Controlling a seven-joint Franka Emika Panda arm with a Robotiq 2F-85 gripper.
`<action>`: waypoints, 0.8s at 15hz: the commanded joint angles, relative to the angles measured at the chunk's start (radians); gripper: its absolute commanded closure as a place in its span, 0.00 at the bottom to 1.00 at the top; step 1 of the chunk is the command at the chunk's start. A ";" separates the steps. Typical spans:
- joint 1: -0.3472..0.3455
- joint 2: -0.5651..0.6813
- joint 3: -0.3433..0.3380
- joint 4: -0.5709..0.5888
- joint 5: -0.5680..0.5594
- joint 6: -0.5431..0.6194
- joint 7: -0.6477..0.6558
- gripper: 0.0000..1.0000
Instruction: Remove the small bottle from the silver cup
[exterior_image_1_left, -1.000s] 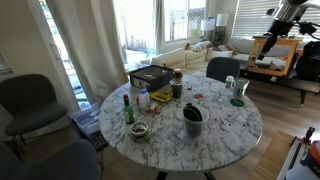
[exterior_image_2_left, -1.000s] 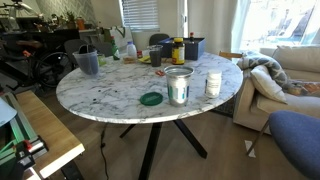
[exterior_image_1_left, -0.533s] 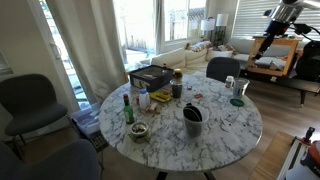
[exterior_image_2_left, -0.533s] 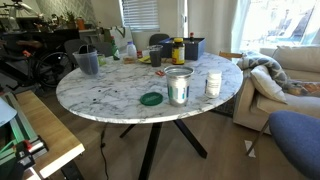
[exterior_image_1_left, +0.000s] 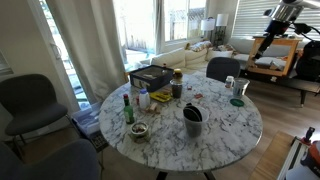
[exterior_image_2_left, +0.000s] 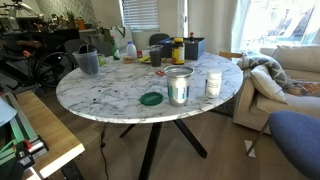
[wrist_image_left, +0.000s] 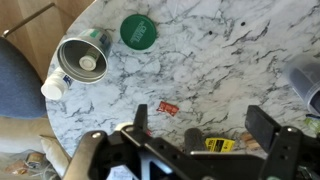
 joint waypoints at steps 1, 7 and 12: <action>0.030 0.141 -0.071 0.093 0.131 -0.001 -0.094 0.00; 0.077 0.442 -0.199 0.301 0.379 -0.082 -0.304 0.00; -0.016 0.493 -0.108 0.326 0.410 -0.084 -0.297 0.00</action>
